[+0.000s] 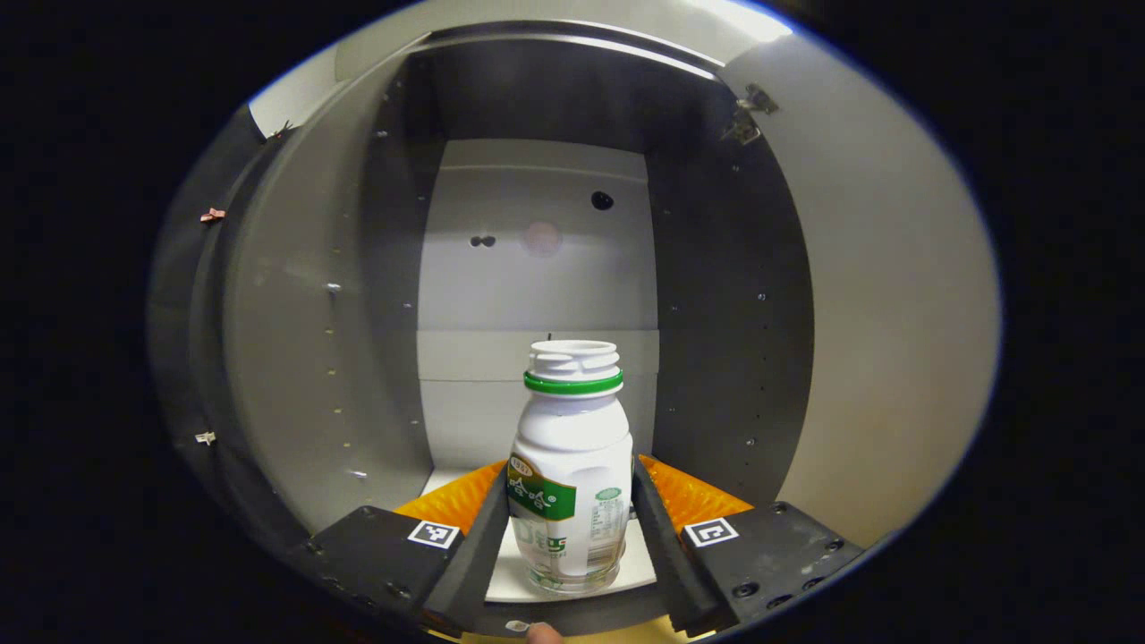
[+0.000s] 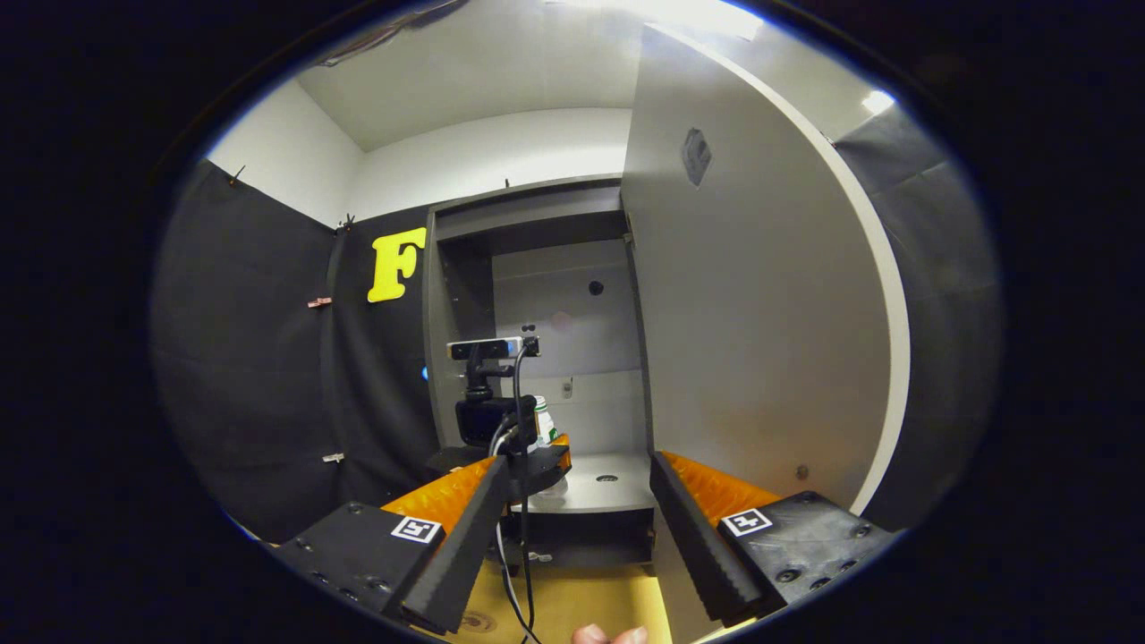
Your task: Open the cabinet door with the right hand, grasp the bottle in the cabinet with the left hand and place it on the coaster, then close the cabinet door with the right hand.
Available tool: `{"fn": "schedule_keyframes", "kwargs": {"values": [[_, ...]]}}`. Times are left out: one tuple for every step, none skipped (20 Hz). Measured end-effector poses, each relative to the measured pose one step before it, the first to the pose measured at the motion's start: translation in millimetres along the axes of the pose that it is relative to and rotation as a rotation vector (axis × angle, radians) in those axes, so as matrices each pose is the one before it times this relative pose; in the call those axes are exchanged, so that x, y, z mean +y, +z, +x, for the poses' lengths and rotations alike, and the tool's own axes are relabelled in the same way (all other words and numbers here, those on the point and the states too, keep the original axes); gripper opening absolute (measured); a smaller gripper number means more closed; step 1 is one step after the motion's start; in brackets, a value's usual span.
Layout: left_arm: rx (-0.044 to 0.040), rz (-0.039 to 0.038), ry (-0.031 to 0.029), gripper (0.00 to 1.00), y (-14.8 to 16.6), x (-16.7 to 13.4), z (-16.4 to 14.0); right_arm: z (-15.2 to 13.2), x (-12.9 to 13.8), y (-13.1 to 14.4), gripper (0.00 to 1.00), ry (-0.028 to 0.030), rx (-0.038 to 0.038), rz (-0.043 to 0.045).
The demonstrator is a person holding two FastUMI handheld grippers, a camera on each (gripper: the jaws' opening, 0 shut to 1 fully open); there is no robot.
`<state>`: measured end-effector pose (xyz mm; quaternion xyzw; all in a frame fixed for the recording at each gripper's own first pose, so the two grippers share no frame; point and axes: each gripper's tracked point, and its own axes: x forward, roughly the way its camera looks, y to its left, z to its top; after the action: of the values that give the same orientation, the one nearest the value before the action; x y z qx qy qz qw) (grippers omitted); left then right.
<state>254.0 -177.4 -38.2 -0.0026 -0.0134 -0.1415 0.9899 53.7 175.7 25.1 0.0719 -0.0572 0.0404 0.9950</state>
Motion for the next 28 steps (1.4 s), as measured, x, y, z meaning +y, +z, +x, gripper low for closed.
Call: {"fn": "schedule_keyframes", "kwargs": {"values": [[-0.0076, 0.0048, 0.00737, 0.77, 2.07, 7.43, -14.55, -2.99, 3.06, 1.12, 0.98, 0.01088, -0.00715, 0.01146], [-0.00324, 0.00389, 0.00774, 0.76, 0.61, 6.43, -12.51, -3.86, 10.23, -0.32, 0.98, 0.0122, -0.01906, 0.00285], [-0.00249, 0.00016, 0.00812, 0.76, -1.46, 9.26, -14.34, -0.55, 7.31, 0.89, 0.98, 0.00525, -0.01775, -0.00963], [-0.00112, -0.00421, 0.00559, 0.76, -1.68, 7.43, -13.18, 2.49, 6.97, -5.26, 0.97, 0.00726, 0.00518, -0.01153], [0.00044, -0.0071, 0.00633, 0.76, -2.83, 7.39, -11.49, 0.0, 3.55, -5.31, 0.97, 0.00086, 0.01404, -0.00922], [-0.00019, -0.00796, 0.00592, 0.76, -2.24, 6.92, -13.25, 1.62, 2.15, -3.19, 0.97, -0.00536, 0.01238, -0.00688], [-0.00066, -0.00357, 0.00863, 0.76, -4.13, 7.89, -11.39, 1.62, 2.26, -2.96, 0.97, -0.0025, 0.01343, -0.00719], [0.00055, -0.00047, 0.00832, 0.76, -3.48, 7.8, -11.59, -0.04, 2.31, -2.15, 0.98, -0.0012, 0.00944, -0.00567], [0.00122, 0.0031, 0.01005, 0.76, -6.92, 8.54, -11.08, 0.05, -0.09, -0.22, 0.97, -0.0038, 0.00352, -0.00279], [0.00522, 0.0041, 0.00997, 0.76, -6.26, 8.25, -10.4, -1.82, 1.74, 0.61, 0.98, -0.00113, -0.00389, 0.00066], [0.00496, 0.00206, 0.01039, 0.76, -8.1, 8.28, -11.43, 0.26, 0.77, 1.67, 0.98, -0.00522, -0.0097, -0.00657], [0.00517, -0.00054, 0.01395, 0.77, -8.29, 9.62, -11.41, 1.83, -1.19, 0.03, 0.97, -0.00767, -0.00718, -0.01226], [-0.00099, -0.00421, 0.01051, 0.77, -10.29, 7.52, -8.8, -1.05, -0.09, 0.15, 0.98, -0.00161, -0.00552, -0.01054], [-0.00345, -0.00523, 0.00449, 0.77, -9.74, 4.91, -8.4, -0.75, 0.59, -1.76, 0.98, -0.00098, 0.00023, -0.01087], [0.00326, 0.00046, 0.00053, 0.77, -11.26, 2.39, -6.99, 0.14, 0.58, -0.75, 1.0, -0.00158, 0.00036, -0.00562], [-0.004, 0.0075, 0.00354, 0.76, -11.03, 4.04, -8.3, 0.27, 1.18, 0.49, 0.98, 0.00165, -0.00587, -0.00073], [-0.00617, 0.01205, 0.0051, 0.76, -12.45, 4.61, -8.85, -0.13, 0.71, 1.48, 0.98, 0.00155, -0.00809, -0.00021], [-0.00126, 0.01259, 0.00434, 0.76, -13.33, 4.13, -8.76, 0.09, -0.18, 0.23, 0.98, 0.0001, -0.00591, -0.00212], [0.00435, 0.00807, 0.00464, 0.76, -15.27, 2.44, -8.0, 0.2, -0.08, -1.05, 0.98, 0.00116, 0.00024, -0.00585], [0.0103, 0.00283, 0.00249, 0.77, -13.71, 0.56, -6.36, 0.74, -0.28, -2.78, 1.0, 0.00084, 0.00292, -0.00647], [0.00844, -0.00145, -0.00035, 0.76, -13.46, 0.62, -7.76, 0.8, -0.56, -1.04, 1.0, -0.00089, 0.00115, -0.00596], [0.00761, -0.00386, -0.0028, 0.77, -14.72, -1.79, -7.87, 0.81, -0.34, 0.04, 0.98, -0.0024, -0.00228, -0.00569], [0.00927, -0.00403, -0.00046, 0.76, -16.54, -1.0, -5.75, 1.24, -0.76, 0.61, 0.98, -0.00235, -0.00489, -0.00443], [0.00491, -0.00645, -0.00786, 0.77, -13.04, -2.3, -5.63, -0.93, -1.45, -0.48, 0.98, -0.00058, -0.00181, -0.00318], [0.00291, -0.00619, -0.0089, 0.76, -11.82, -3.97, -4.18, 1.42, -2.78, 0.55, 0.98, -0.00529, 0.00137, -0.00196], [0.00123, -0.00756, -0.01158, 0.77, -10.69, -3.62, -4.07, 0.73, -1.5, 0.37, 0.98, -0.00072, 0.00127, 0.00455], [0.00095, -0.00692, -0.01111, 0.77, -9.99, -4.22, -3.26, -0.56, 0.87, 0.51, 0.98, 0.00489, -0.00027, 0.00746], [0.0021, -0.00141, -0.00851, 0.77, -9.77, -3.45, -2.9, -0.76, 0.12, 0.36, 0.98, 0.00361, -0.00223, 0.00536]]}}
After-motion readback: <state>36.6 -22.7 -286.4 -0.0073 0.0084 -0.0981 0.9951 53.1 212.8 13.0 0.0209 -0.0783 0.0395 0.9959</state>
